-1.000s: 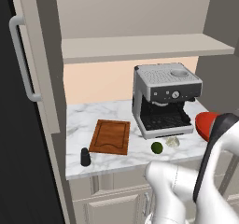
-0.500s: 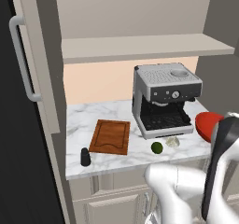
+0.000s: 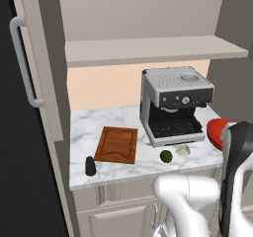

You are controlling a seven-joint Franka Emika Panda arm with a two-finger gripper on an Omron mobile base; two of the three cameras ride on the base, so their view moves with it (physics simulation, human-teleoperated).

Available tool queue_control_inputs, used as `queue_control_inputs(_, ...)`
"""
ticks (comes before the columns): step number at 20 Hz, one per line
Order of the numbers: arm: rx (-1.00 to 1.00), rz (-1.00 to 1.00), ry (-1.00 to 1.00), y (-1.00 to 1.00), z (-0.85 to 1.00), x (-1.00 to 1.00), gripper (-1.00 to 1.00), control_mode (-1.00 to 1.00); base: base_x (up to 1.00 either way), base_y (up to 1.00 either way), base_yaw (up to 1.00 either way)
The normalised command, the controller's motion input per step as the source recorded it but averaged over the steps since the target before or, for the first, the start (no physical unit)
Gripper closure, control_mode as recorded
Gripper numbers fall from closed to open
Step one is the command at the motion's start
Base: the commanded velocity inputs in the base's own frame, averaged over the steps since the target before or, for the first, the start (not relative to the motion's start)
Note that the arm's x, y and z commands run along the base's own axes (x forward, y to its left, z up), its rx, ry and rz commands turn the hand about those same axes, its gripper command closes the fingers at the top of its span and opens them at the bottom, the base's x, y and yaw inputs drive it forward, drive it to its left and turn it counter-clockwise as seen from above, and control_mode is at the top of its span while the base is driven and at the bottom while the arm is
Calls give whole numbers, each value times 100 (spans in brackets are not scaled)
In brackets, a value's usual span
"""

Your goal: Open the cabinet. Place the bowl and condiment on the counter. Then place the lime and garlic on the cutting board.

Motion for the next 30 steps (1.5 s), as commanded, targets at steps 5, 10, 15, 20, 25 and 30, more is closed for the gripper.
queue_control_inputs(5, 1, 7, 24, 25, -4, 18, -100, -100, 0, 0, 0)
queue_control_inputs(10, 9, 2, 4, 0, -29, 21, -100, -100, 0, 0, 0)
queue_control_inputs(15, 11, 1, 1, 0, -15, 20, -100, -100, 0, 0, 0)
queue_control_inputs(20, 7, 0, 0, 0, 0, 3, -100, -100, 0, 0, 0)
queue_control_inputs(25, 7, 0, 0, 0, 0, 4, -100, -100, 0, 0, 0)
queue_control_inputs(30, 9, 0, 0, 0, -1, 24, -100, -100, 0, 0, 0)
